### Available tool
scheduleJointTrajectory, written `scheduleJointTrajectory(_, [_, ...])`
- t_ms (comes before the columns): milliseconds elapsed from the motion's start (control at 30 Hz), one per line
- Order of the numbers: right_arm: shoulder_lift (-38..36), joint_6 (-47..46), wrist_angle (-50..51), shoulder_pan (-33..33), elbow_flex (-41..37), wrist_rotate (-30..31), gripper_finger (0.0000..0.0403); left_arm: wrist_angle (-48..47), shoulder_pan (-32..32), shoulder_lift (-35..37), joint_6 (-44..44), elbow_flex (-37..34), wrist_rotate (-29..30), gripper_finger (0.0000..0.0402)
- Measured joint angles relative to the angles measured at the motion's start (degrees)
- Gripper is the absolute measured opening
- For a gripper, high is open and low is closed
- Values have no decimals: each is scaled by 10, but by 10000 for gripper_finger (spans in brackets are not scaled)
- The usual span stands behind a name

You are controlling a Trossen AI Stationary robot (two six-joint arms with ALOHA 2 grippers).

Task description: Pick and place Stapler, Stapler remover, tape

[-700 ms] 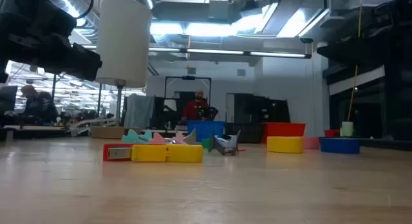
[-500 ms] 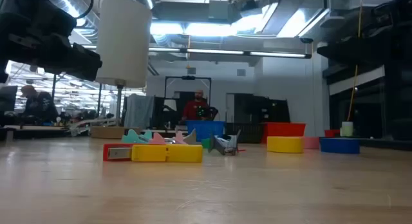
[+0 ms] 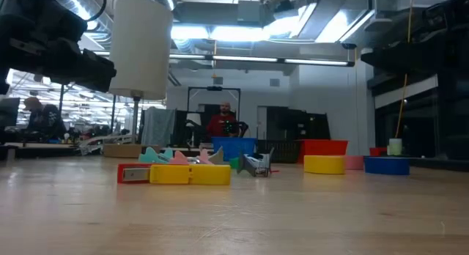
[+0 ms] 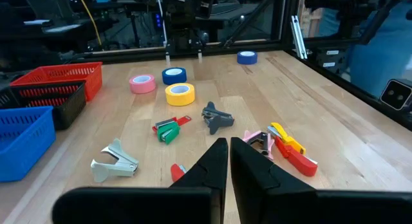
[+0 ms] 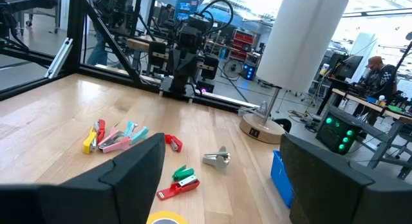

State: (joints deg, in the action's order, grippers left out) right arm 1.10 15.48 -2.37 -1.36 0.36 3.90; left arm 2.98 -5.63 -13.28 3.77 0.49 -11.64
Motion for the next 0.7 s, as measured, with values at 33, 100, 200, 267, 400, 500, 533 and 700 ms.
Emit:
scheduleJointTrajectory(33, [0,0,0,0,0,0,310,0,0,0,0,0,0,16])
scheduleJointTrajectory(100, [0,0,0,0,0,0,310,0,0,0,0,0,0,15])
scheduleJointTrajectory(200, [0,0,0,0,0,0,310,0,0,0,0,0,0,16])
scheduleJointTrajectory(267, [0,0,0,0,0,0,310,0,0,0,0,0,0,15])
scheduleJointTrajectory(400, [0,0,0,0,0,0,310,0,0,0,0,0,0,15])
scheduleJointTrajectory(500, [0,0,0,0,0,0,310,0,0,0,0,0,0,16])
scheduleJointTrajectory(533, [0,0,0,0,0,0,310,0,0,0,0,0,0,15])
scheduleJointTrajectory(700, [9,0,45,0,29,0,310,0,0,0,0,0,0,15])
